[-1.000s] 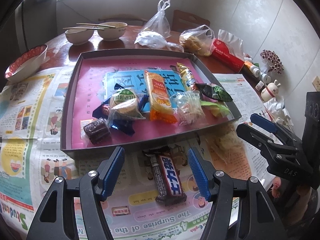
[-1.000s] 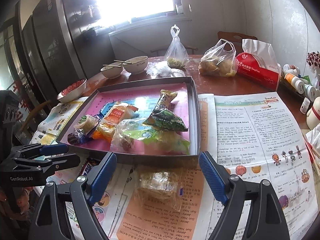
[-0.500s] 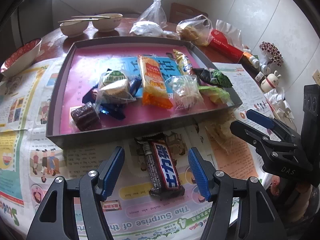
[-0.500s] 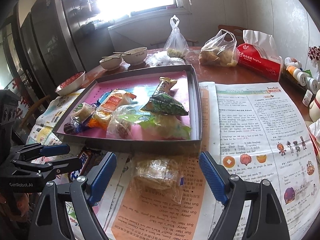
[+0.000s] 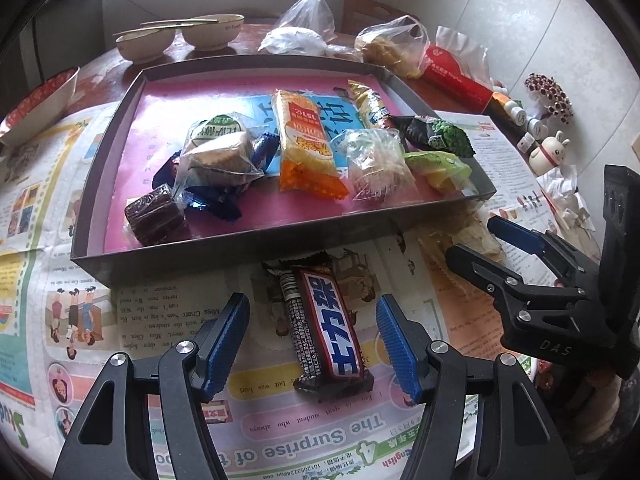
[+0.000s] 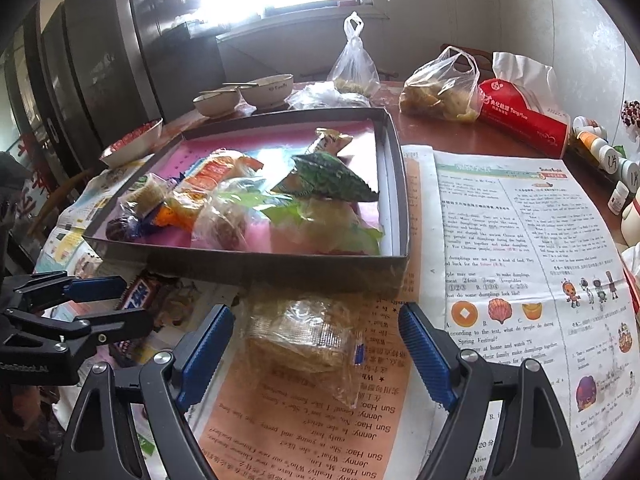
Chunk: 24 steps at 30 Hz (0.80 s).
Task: Organize snacks
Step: 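Grasp the chocolate bar with the left tool while the right tool grasps the clear cracker bag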
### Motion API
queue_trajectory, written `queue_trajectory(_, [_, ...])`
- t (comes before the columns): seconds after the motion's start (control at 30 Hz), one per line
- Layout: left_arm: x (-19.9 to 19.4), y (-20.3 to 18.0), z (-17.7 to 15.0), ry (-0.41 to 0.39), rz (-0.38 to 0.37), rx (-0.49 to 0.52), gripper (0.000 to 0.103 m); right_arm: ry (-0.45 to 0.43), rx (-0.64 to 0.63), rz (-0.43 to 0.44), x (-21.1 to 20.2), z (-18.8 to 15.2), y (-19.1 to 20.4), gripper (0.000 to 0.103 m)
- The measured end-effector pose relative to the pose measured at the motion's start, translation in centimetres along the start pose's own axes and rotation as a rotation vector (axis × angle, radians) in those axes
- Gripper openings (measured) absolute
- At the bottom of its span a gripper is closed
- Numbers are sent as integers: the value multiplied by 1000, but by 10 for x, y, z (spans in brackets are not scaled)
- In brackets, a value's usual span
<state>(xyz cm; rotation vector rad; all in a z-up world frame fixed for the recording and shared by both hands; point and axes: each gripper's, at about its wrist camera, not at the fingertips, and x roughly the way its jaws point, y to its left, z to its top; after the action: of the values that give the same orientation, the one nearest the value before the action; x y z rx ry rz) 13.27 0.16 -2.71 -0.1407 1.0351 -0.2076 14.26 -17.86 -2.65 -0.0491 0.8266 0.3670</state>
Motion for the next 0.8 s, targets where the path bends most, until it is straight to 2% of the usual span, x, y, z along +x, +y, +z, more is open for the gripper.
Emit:
queue_trajectory(0.17, [2, -1, 0, -4, 14, 6, 68, 14, -15, -7, 6, -2, 2, 84])
queue_trajectory(0.43, [4, -7, -1, -16, 35, 32, 65, 18, -70, -69, 13, -6, 13, 84])
queue_trajectory(0.53, [4, -11, -2, -24, 38, 48, 51, 6, -85, -80, 11, -7, 14, 74])
queue_trajectory(0.57, [4, -12, -3, -25, 44, 54, 45, 1, -86, -74, 11, -7, 15, 65])
queue_trajectory(0.6, [4, -13, -3, -26, 54, 62, 38, 2, -87, -74, 10, -7, 15, 63])
queue_trajectory(0.73, [2, -9, -4, -23, 28, 45, 31, -1, -78, -62, 7, -8, 14, 56])
queue_trajectory(0.8, [0, -5, -5, -17, 7, 29, 31, 3, -68, -41, 5, -9, 13, 54])
